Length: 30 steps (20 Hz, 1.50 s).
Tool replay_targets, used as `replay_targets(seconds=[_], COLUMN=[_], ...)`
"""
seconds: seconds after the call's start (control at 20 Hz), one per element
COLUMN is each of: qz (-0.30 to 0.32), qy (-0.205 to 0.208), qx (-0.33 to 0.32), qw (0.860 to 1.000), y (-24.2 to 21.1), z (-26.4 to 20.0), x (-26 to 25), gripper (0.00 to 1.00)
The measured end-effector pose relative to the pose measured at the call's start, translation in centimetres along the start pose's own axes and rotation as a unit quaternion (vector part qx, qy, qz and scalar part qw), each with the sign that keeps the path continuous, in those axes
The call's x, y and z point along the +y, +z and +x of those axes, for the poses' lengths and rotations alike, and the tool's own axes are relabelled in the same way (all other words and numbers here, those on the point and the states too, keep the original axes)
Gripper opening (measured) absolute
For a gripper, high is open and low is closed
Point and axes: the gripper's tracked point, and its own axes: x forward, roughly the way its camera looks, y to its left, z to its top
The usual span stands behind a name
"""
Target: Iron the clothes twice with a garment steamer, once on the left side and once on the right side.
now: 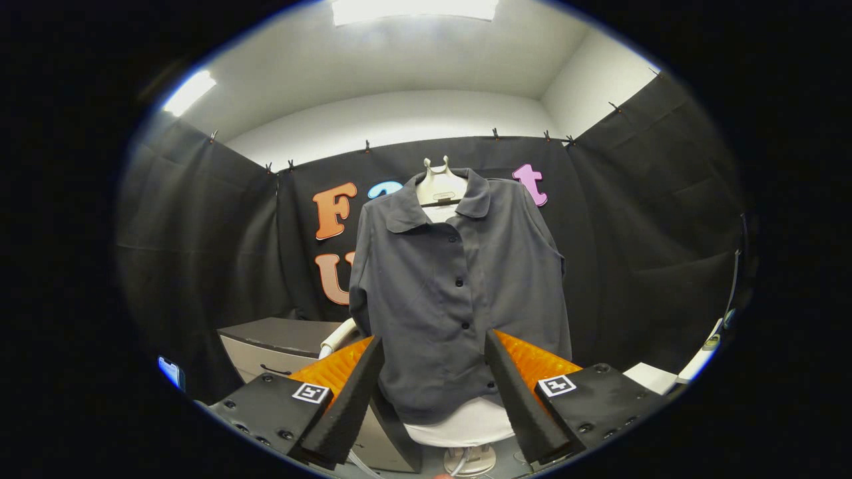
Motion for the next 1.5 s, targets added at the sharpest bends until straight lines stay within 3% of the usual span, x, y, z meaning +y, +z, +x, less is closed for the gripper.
replay_targets(seconds=[0.6, 1.1, 1.5], qz=[0.005, -0.032, -0.005], qy=[-0.005, -0.008, 0.057], qx=[0.004, -0.025, -0.029], qw=[1.000, 0.999, 0.998], y=[-0.3, 2.3, 6.4], z=[-0.4, 0.6, 7.0], x=[0.1, 1.7, 9.6], gripper=[0.98, 0.98, 0.98])
